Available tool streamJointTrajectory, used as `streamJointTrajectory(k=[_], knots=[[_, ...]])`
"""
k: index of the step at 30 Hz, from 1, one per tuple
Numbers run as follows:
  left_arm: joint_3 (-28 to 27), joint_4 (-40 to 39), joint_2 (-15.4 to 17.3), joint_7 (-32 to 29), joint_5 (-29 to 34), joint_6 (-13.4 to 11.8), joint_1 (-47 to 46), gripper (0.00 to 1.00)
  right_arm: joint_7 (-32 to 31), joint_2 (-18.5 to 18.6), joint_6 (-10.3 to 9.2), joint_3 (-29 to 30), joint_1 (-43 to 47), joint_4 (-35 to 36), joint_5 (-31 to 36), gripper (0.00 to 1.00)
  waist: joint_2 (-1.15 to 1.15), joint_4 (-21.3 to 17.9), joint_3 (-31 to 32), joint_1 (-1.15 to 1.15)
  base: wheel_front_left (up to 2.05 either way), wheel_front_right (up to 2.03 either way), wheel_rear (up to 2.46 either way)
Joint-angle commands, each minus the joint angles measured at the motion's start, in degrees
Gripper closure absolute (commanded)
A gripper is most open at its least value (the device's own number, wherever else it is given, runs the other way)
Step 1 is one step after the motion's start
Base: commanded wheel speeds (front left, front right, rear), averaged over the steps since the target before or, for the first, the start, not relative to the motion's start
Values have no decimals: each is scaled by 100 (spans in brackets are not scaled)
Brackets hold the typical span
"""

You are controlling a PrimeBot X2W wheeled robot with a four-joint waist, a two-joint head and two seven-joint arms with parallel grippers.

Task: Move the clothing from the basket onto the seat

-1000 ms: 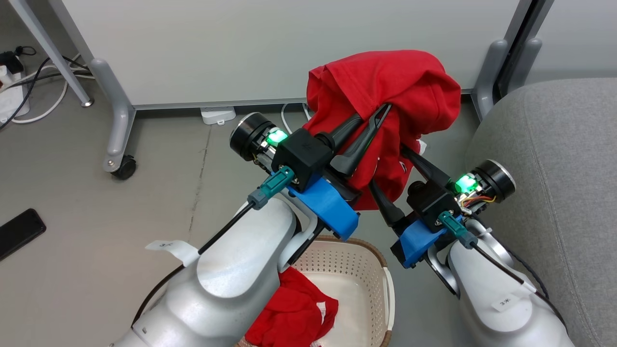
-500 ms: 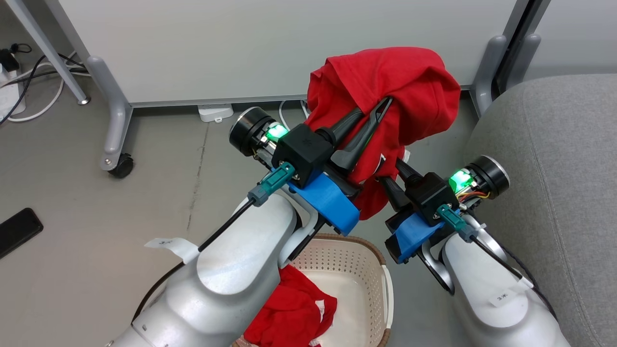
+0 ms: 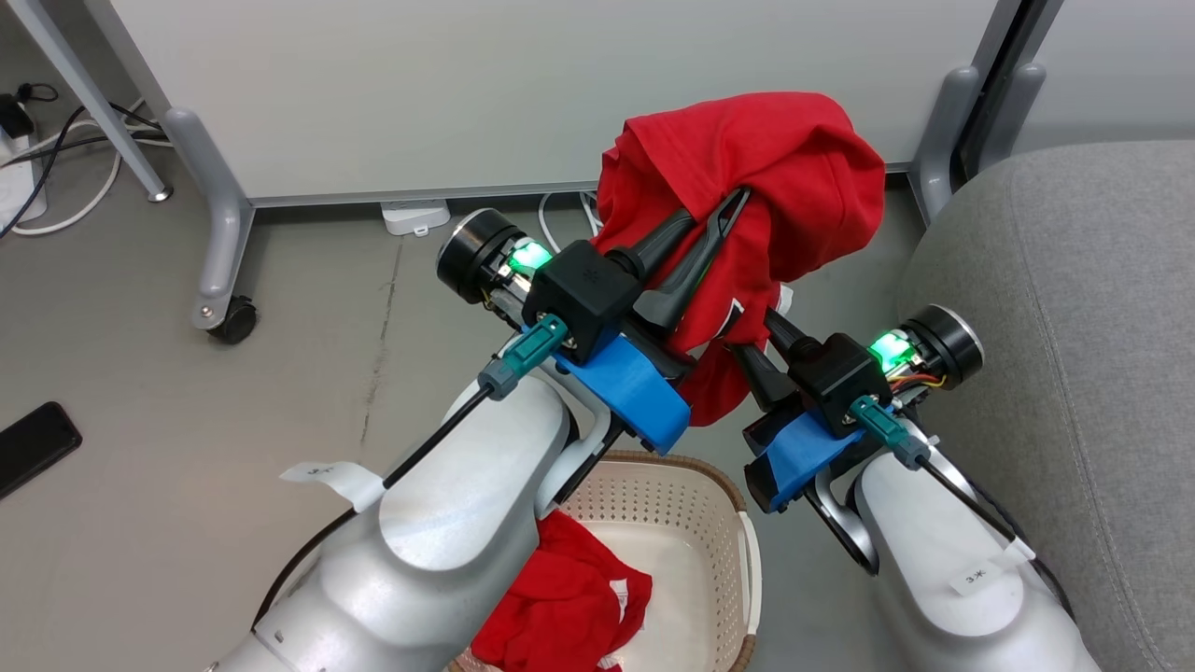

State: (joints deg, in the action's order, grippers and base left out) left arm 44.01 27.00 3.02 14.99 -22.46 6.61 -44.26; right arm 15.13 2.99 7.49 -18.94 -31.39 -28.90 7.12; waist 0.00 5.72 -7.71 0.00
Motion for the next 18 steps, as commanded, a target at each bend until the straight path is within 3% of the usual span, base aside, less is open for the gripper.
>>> streamJointTrajectory(k=[1,7,8,9,18], knots=[[6,21,-1,29,49,10,24,100,5,-16,1,-8,29,36,-49,100,0,3,-11,0,0,0,0],[3,58,-2,29,127,2,37,100,5,-16,1,-27,20,50,-104,100,0,-2,-28,0,0,0,0],[-21,45,-2,29,128,-26,38,27,4,-17,1,-30,21,60,-111,100,0,-3,-30,0,0,0,0],[-36,44,-2,29,147,-55,38,0,4,-17,1,-33,24,69,-114,100,0,-4,-30,0,0,0,0],[-108,-16,3,29,259,-70,129,0,4,-15,1,71,115,119,-334,100,0,-27,-21,0,0,0,0]])
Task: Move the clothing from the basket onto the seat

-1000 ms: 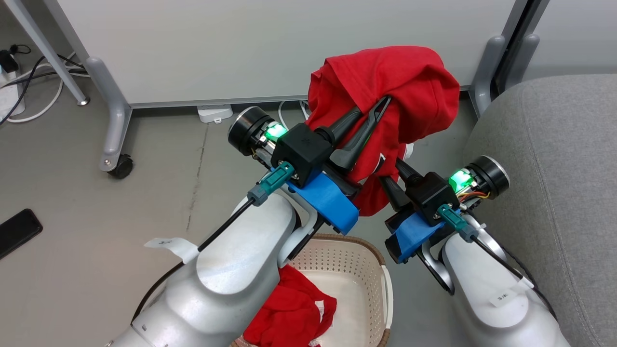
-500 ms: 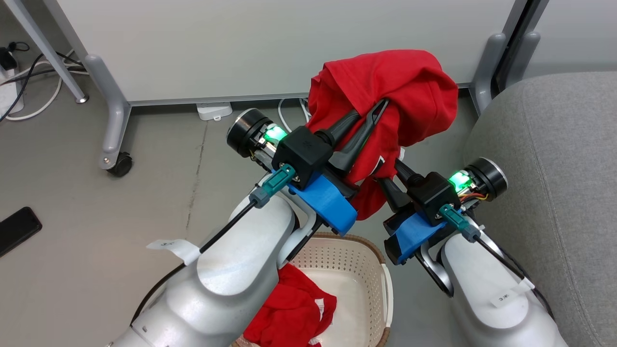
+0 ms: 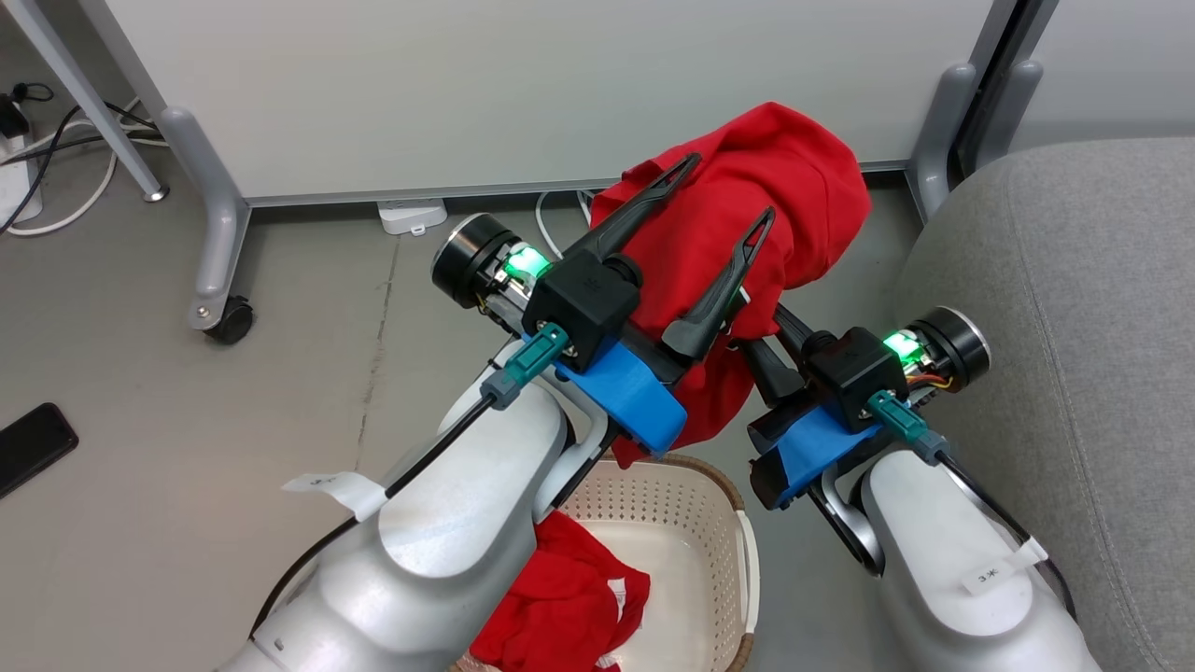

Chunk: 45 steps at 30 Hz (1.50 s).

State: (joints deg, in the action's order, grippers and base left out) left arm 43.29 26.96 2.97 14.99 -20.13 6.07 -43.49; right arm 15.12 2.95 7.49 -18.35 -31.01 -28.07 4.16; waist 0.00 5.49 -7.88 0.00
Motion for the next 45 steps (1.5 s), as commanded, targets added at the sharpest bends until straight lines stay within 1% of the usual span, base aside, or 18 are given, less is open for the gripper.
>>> streamJointTrajectory(k=[1,8,14,21,29,37,45], knots=[[-47,-18,24,29,39,-14,74,0,6,-11,1,39,84,54,-58,100,0,-12,-15,0,0,0,0],[-151,-114,107,29,120,-56,205,0,6,-9,1,260,188,237,-166,100,0,-100,-96,0,0,0,0],[-195,-224,181,29,241,-65,310,0,6,-6,1,500,326,544,-227,100,0,-359,-276,0,0,0,0],[-227,-303,265,26,350,-65,333,0,5,9,1,796,468,981,-301,100,0,-874,-587,0,0,0,0],[-114,-238,302,24,457,-2,218,0,6,92,1,1123,641,1428,-344,100,0,-1559,-826,0,0,0,0],[12,-121,300,23,474,51,163,0,5,96,2,1444,934,1745,-381,100,0,-2238,-917,0,0,0,0],[219,-32,231,23,437,99,208,0,5,48,1,1772,1360,1980,-427,100,0,-2695,-906,0,0,0,0]])
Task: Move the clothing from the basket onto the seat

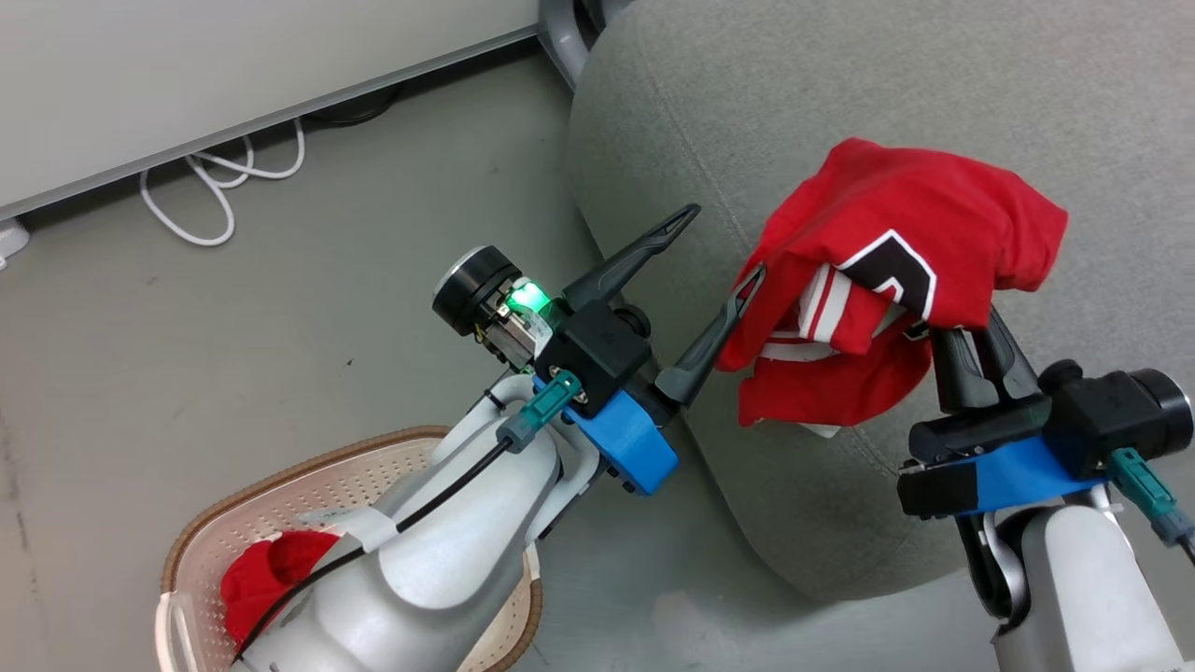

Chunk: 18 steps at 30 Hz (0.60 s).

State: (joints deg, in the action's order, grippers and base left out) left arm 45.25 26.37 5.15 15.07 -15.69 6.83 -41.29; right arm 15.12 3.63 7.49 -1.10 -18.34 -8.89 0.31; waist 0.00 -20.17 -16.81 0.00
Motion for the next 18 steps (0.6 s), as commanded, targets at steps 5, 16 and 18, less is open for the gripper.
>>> streamJointTrajectory(k=[5,16,18], knots=[[144,67,-32,16,-24,36,-58,0,6,-53,1,203,344,198,-72,100,0,-286,-35,0,0,0,0],[-15,-20,80,16,62,-39,-189,0,6,-69,1,608,-183,561,-177,100,0,-210,-358,0,0,0,0],[-52,-49,124,16,93,-65,-250,0,5,18,1,790,-484,618,-204,100,0,-172,-517,0,0,0,0]])
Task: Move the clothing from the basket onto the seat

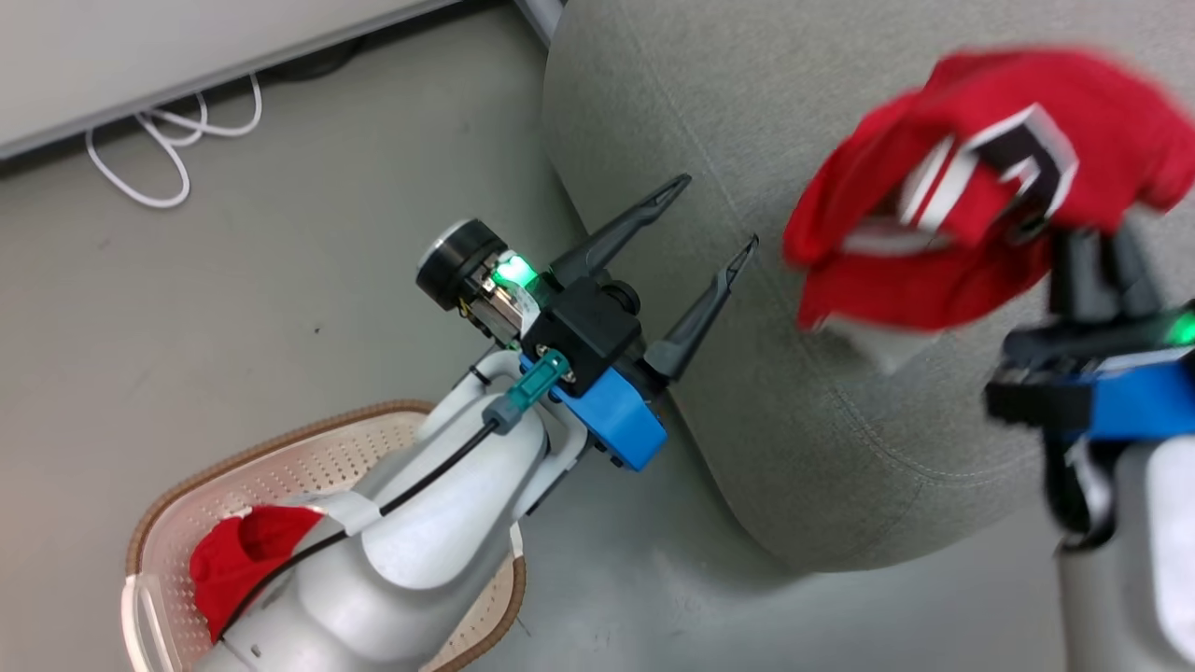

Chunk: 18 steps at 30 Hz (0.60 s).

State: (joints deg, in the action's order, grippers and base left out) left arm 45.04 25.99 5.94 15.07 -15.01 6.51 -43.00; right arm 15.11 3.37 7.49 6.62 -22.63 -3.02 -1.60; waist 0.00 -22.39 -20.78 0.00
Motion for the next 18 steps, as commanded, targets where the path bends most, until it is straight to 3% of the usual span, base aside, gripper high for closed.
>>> streamJointTrajectory(k=[1,10,18], knots=[[-40,-26,72,16,60,-38,-119,0,7,91,1,106,-238,44,-40,100,0,65,-214,0,0,0,0],[-60,-272,301,-67,359,-120,-739,0,6,855,2,1132,-2035,17,-300,100,0,333,-1520,0,0,0,0],[-56,-524,522,-205,544,-154,-1099,0,6,1486,2,1838,-2990,-535,-419,100,0,483,-2387,0,0,0,0]])
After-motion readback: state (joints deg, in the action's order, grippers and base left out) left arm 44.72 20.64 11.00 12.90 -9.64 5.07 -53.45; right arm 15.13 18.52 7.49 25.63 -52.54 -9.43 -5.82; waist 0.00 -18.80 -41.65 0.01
